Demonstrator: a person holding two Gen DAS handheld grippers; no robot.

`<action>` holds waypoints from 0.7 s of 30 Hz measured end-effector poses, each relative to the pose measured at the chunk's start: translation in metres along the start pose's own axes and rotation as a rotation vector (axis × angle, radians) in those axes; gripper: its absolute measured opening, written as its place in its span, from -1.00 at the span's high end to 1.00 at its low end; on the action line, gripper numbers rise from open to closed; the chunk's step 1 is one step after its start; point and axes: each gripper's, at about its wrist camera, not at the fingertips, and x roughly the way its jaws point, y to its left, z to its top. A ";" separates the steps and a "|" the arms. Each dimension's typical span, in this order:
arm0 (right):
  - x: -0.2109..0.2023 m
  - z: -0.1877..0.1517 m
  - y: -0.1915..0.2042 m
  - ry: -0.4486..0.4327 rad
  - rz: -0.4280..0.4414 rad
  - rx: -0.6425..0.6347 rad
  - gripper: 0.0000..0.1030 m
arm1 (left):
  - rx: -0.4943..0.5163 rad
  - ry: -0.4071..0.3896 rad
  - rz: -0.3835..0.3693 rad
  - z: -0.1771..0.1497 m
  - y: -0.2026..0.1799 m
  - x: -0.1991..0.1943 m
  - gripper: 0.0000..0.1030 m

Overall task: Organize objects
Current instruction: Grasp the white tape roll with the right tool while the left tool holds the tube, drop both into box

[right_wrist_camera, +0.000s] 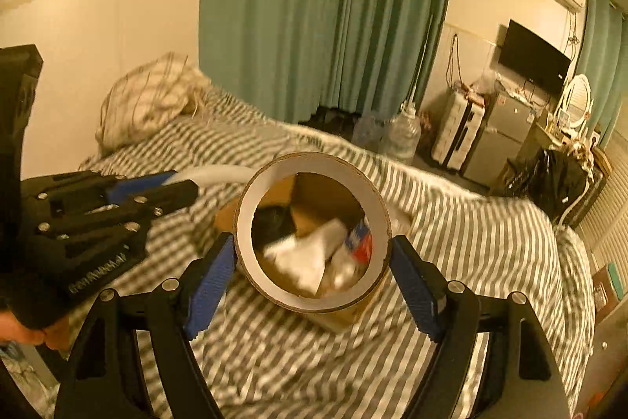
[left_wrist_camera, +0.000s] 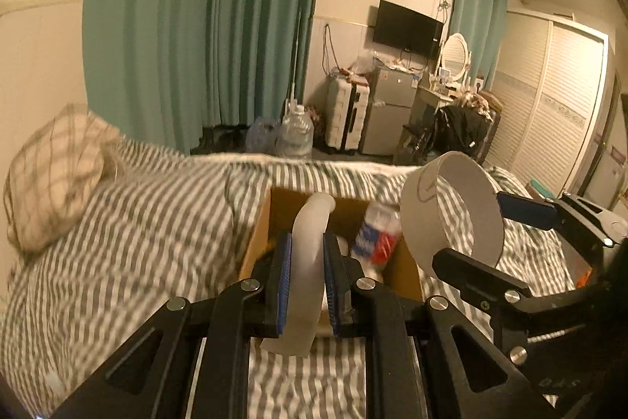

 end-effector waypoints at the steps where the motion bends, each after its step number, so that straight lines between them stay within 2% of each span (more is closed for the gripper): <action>1: 0.004 0.008 -0.002 -0.006 -0.002 -0.002 -0.52 | 0.007 -0.004 0.008 0.006 -0.001 0.008 0.70; 6: 0.033 0.028 -0.018 -0.015 -0.013 0.004 -0.52 | 0.024 0.021 0.026 0.026 0.003 0.055 0.70; 9: 0.057 0.031 -0.027 0.005 -0.002 0.026 -0.52 | 0.012 0.048 0.024 0.025 0.009 0.084 0.70; 16: 0.118 0.007 -0.042 0.094 0.026 0.064 -0.52 | -0.003 0.128 0.011 0.000 0.019 0.132 0.70; 21: 0.139 -0.013 -0.054 0.127 0.059 0.102 -0.53 | 0.009 0.171 -0.002 -0.016 0.020 0.153 0.70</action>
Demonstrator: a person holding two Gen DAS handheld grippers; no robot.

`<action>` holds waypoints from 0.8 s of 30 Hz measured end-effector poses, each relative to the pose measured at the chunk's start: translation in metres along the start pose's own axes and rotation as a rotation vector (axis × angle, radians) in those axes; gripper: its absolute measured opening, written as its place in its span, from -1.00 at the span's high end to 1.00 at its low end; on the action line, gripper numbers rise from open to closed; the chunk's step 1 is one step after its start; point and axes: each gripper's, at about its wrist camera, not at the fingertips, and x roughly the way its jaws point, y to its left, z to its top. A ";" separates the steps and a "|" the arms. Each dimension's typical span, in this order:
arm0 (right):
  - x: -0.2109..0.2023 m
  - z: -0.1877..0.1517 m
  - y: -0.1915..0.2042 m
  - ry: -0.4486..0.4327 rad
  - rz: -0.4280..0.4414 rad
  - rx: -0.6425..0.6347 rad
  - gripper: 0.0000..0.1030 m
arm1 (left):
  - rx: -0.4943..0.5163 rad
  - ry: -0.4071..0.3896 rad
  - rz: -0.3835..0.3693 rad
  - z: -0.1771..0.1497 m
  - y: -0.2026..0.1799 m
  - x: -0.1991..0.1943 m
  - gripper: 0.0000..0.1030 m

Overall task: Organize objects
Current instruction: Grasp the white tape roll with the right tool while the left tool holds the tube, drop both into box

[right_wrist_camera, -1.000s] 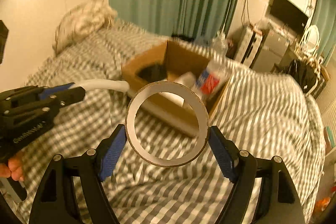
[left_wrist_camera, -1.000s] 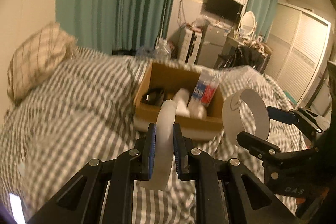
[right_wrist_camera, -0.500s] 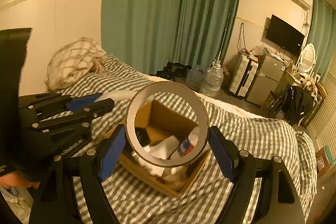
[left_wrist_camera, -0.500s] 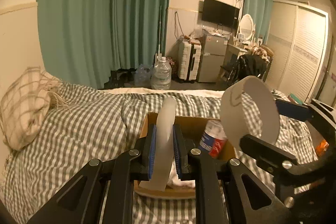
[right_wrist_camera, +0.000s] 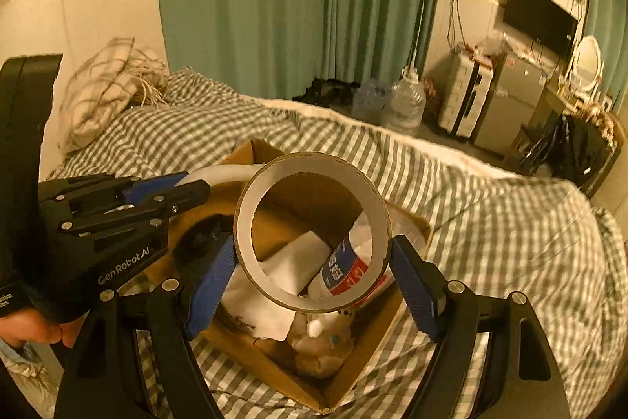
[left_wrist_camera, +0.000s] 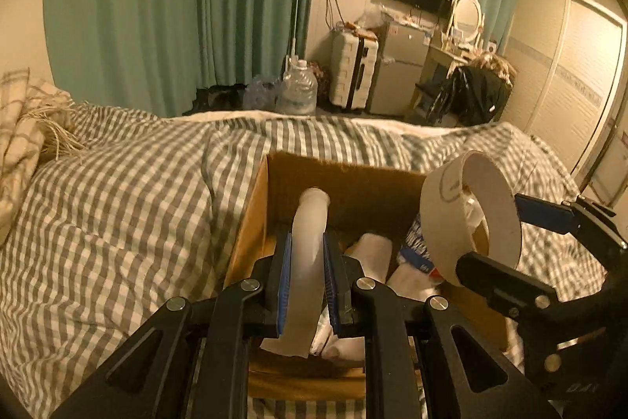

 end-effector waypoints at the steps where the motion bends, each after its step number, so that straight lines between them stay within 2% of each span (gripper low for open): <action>1: 0.003 -0.002 -0.002 0.004 0.006 0.005 -0.53 | -0.003 0.006 0.000 -0.001 0.000 0.003 0.70; 7: 0.015 -0.011 -0.016 0.031 0.053 0.077 -0.56 | -0.007 0.045 -0.016 -0.009 -0.007 0.014 0.69; 10: 0.011 -0.013 -0.021 0.018 0.068 0.111 -0.61 | 0.002 0.057 -0.006 -0.013 -0.010 0.017 0.55; 13: 0.001 -0.012 -0.027 -0.006 0.059 0.137 -0.77 | -0.001 0.038 0.024 -0.013 -0.011 0.012 0.22; 14: -0.002 -0.011 -0.029 -0.013 0.051 0.145 -0.81 | -0.003 0.030 0.022 -0.013 -0.012 0.008 -0.11; 15: -0.006 -0.011 -0.030 -0.020 0.039 0.154 -0.85 | -0.006 0.021 0.023 -0.012 -0.012 0.005 -0.32; 19: -0.022 -0.009 -0.035 -0.046 0.000 0.185 -0.93 | 0.003 -0.021 0.037 -0.006 -0.018 -0.016 -0.49; 21: -0.033 -0.010 -0.037 -0.059 -0.011 0.192 -0.98 | 0.009 -0.044 0.054 -0.003 -0.020 -0.030 -0.67; 24: -0.056 -0.009 -0.035 -0.089 -0.030 0.183 -0.99 | 0.014 -0.082 0.074 0.006 -0.024 -0.055 -0.72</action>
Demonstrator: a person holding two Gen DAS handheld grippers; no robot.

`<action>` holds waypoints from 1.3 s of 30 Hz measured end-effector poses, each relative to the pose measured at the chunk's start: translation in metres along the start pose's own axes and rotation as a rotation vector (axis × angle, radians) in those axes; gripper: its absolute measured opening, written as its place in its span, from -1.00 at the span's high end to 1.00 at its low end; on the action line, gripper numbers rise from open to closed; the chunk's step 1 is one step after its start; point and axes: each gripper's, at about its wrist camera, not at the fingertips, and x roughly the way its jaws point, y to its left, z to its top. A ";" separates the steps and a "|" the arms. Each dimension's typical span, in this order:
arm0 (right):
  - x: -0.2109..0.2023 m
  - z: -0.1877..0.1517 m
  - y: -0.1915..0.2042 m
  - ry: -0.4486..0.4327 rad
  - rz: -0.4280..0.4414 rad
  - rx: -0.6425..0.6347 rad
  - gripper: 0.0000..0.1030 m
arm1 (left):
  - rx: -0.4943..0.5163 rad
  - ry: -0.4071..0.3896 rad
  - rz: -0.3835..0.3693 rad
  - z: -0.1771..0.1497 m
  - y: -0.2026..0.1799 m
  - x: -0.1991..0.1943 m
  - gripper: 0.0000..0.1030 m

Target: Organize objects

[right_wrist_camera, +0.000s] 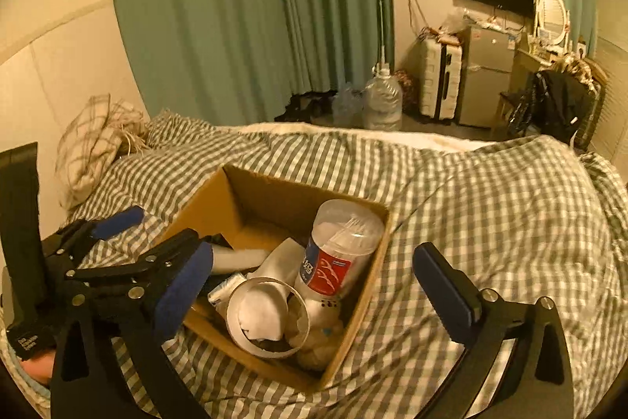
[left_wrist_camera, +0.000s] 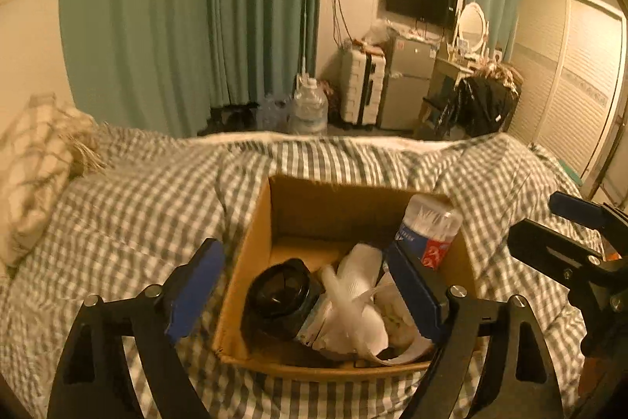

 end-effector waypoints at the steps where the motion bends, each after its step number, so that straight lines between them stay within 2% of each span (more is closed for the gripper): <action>1: -0.011 0.003 0.002 -0.015 -0.011 -0.011 -0.99 | 0.000 -0.012 0.007 0.003 -0.001 -0.010 -0.72; 2: -0.020 0.004 0.004 -0.027 -0.023 -0.018 -0.99 | 0.001 -0.025 0.006 0.006 -0.001 -0.019 -0.73; 6: -0.063 0.012 0.010 -0.099 -0.061 -0.031 -0.99 | 0.003 -0.099 0.020 0.016 -0.004 -0.065 -1.00; 9: -0.095 0.015 0.014 -0.150 -0.077 -0.036 -0.99 | 0.010 -0.175 0.027 0.022 -0.004 -0.105 -1.00; 16: -0.166 0.014 0.026 -0.275 -0.107 -0.055 -0.99 | 0.005 -0.266 0.036 0.018 -0.004 -0.168 -1.00; 19: -0.186 0.008 0.031 -0.316 -0.118 -0.050 -0.99 | 0.005 -0.298 0.048 0.007 -0.005 -0.188 -1.00; 24: -0.202 -0.011 0.037 -0.357 -0.151 -0.078 -0.99 | 0.027 -0.382 0.109 -0.014 -0.007 -0.216 -1.00; 27: -0.203 -0.027 0.036 -0.366 -0.139 -0.087 -0.99 | 0.000 -0.434 0.125 -0.033 -0.004 -0.223 -1.00; 33: -0.184 -0.062 0.033 -0.381 -0.142 -0.090 -0.99 | -0.039 -0.453 0.186 -0.073 0.000 -0.202 -1.00; 39: -0.157 -0.091 0.028 -0.393 -0.162 -0.044 -0.99 | -0.034 -0.378 0.166 -0.103 -0.007 -0.159 -1.00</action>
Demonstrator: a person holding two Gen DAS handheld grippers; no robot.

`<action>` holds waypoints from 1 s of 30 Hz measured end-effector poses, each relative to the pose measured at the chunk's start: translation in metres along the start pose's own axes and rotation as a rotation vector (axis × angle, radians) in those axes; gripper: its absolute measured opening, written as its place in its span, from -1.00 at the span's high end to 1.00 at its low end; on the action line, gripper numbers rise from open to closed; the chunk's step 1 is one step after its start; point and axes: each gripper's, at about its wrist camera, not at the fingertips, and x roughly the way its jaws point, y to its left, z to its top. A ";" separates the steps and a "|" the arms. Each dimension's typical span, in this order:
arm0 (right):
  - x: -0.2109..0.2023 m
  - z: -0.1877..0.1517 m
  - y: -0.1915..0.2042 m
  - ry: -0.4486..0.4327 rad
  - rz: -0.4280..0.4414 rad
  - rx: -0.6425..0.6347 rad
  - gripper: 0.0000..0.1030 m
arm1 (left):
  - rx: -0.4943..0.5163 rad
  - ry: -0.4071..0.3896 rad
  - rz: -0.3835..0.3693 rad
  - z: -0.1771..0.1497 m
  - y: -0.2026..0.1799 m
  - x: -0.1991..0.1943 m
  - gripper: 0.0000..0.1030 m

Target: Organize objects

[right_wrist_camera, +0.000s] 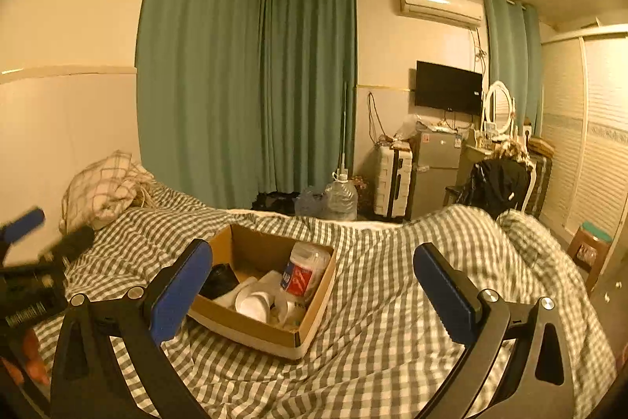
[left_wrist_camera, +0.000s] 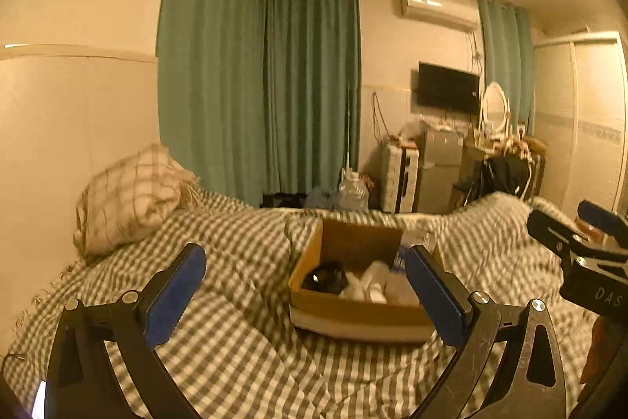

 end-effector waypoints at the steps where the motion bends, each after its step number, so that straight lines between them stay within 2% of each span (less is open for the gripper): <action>1: 0.003 -0.006 0.001 0.007 -0.004 0.000 -0.99 | 0.010 0.003 -0.001 -0.005 -0.002 0.002 -1.00; 6: 0.020 -0.020 0.002 0.057 -0.001 -0.008 -0.99 | 0.036 0.035 -0.004 -0.015 -0.008 0.010 -1.00; 30: 0.026 -0.028 0.004 0.071 -0.007 -0.020 -0.99 | 0.000 0.060 -0.009 -0.012 0.001 0.010 -1.00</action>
